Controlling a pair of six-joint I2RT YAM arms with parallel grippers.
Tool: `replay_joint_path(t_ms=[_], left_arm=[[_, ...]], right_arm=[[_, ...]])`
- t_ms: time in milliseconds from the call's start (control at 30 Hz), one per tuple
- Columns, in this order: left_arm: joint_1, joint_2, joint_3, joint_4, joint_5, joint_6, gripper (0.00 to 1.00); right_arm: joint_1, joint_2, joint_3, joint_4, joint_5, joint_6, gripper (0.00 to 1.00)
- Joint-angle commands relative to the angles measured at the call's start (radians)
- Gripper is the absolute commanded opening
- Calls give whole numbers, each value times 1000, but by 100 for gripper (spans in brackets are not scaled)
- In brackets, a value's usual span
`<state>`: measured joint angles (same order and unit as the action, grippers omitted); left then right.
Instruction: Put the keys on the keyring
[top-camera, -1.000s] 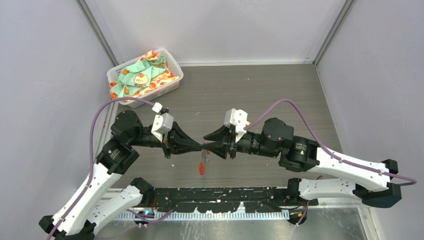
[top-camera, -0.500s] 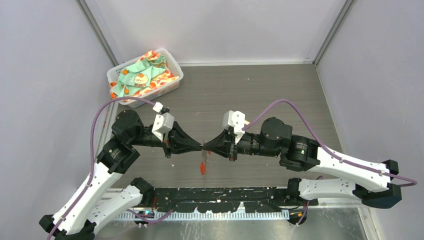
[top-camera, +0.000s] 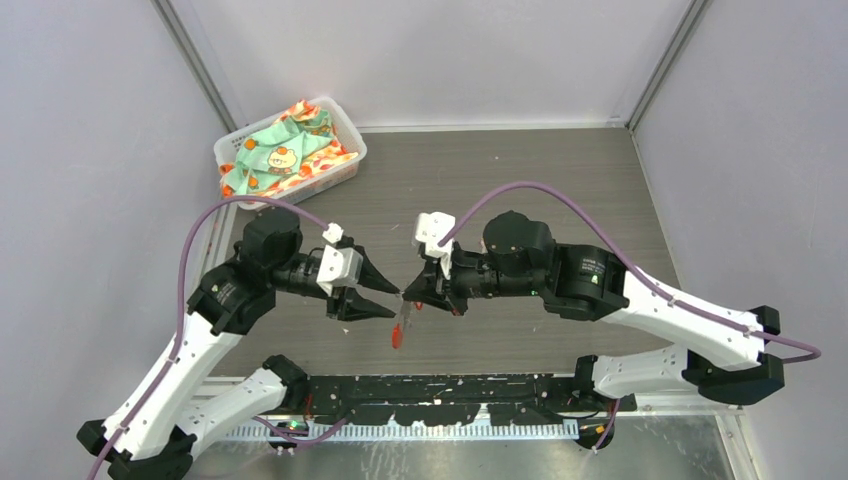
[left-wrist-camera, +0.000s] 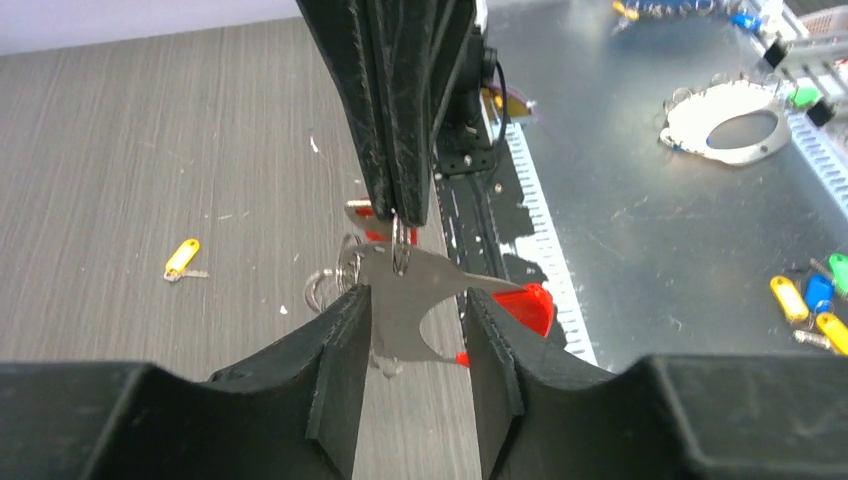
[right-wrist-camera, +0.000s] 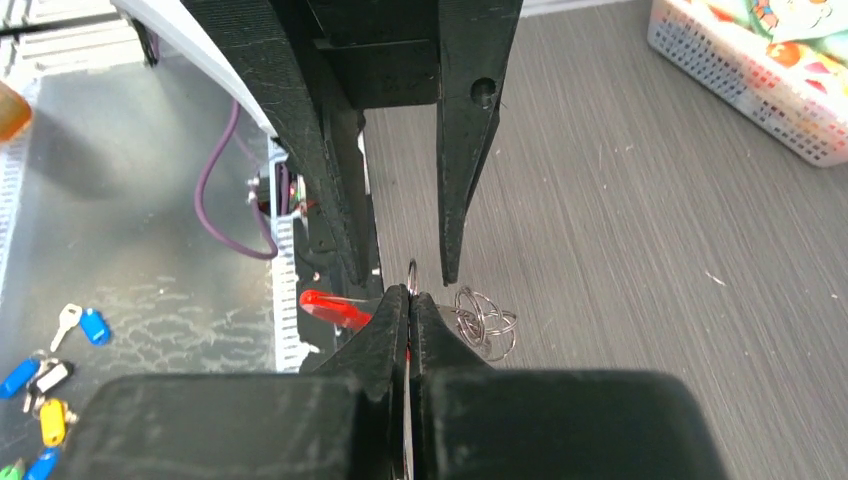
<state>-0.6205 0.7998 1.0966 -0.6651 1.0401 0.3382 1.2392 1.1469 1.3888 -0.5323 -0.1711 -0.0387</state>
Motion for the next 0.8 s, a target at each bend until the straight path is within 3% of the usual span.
replay_joint_path(t_ms=[0, 767], left_arm=[[2, 16, 67, -198, 16, 218, 40], [1, 19, 55, -108, 70, 170, 20]], right_arm=[[-4, 55, 147, -162, -28, -42, 1], [-4, 207, 307, -283, -81, -73, 1]])
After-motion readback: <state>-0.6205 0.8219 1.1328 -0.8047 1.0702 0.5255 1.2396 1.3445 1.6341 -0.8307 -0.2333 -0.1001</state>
